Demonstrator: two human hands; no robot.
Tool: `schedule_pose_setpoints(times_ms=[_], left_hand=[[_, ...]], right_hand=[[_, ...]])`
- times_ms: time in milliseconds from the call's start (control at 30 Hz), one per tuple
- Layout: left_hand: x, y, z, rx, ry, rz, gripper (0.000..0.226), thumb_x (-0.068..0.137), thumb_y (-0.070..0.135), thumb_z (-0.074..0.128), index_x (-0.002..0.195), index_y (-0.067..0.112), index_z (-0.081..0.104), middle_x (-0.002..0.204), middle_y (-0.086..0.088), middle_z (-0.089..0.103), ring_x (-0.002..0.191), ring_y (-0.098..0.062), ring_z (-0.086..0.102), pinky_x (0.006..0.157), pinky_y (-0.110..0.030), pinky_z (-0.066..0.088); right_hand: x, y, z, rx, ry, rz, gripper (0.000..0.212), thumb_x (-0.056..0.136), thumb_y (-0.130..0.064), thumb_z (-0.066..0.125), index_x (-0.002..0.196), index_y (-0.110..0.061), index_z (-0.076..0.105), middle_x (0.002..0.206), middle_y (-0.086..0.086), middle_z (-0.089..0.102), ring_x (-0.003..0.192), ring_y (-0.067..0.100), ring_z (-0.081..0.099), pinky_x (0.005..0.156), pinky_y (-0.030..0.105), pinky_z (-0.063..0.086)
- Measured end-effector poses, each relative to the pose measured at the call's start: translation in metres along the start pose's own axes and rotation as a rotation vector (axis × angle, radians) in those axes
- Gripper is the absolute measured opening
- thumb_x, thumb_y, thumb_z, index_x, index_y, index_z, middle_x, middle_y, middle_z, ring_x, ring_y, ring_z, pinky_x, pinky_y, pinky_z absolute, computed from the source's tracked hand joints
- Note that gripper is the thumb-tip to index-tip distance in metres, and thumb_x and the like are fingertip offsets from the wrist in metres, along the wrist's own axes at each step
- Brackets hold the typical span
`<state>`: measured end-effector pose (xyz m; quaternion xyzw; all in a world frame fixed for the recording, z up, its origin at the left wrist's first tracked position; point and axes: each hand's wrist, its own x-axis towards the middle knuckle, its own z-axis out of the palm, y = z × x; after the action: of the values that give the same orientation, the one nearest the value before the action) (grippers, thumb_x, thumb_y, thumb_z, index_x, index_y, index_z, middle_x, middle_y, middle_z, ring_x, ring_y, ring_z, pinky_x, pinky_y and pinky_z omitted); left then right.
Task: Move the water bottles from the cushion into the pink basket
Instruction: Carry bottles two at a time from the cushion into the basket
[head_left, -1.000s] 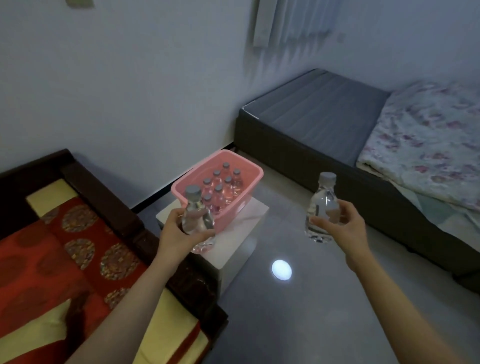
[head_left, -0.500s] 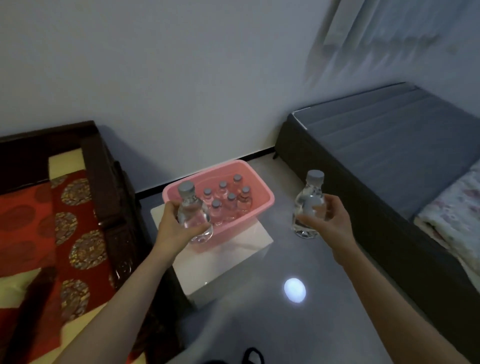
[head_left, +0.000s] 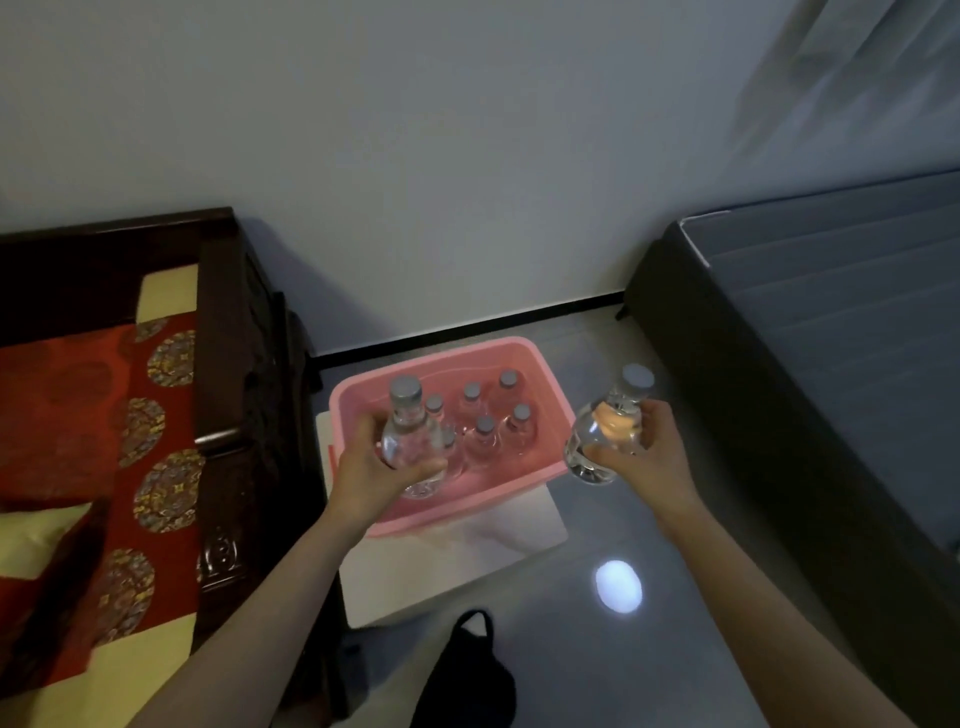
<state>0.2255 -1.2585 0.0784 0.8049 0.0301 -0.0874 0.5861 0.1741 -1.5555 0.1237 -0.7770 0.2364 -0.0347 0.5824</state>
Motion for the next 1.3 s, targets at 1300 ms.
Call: schedule_pose_setpoints(times_ms=[1300], left_hand=[[0.087, -0.076, 0.075, 0.443, -0.314, 0.020, 0.065, 0.058, 0.031, 0.082, 0.119, 0.030, 0.057, 0.118, 0.011, 0.052, 0.111, -0.012, 0.052, 0.093, -0.030, 0.045]], right_hand=[[0.194, 0.112, 0.115, -1.002, -1.095, -0.251, 0.072, 0.064, -0.002, 0.068, 0.130, -0.022, 0.046, 0.125, 0.009, 0.055, 0.109, 0.030, 0.057, 0.089, 0.034, 0.048]])
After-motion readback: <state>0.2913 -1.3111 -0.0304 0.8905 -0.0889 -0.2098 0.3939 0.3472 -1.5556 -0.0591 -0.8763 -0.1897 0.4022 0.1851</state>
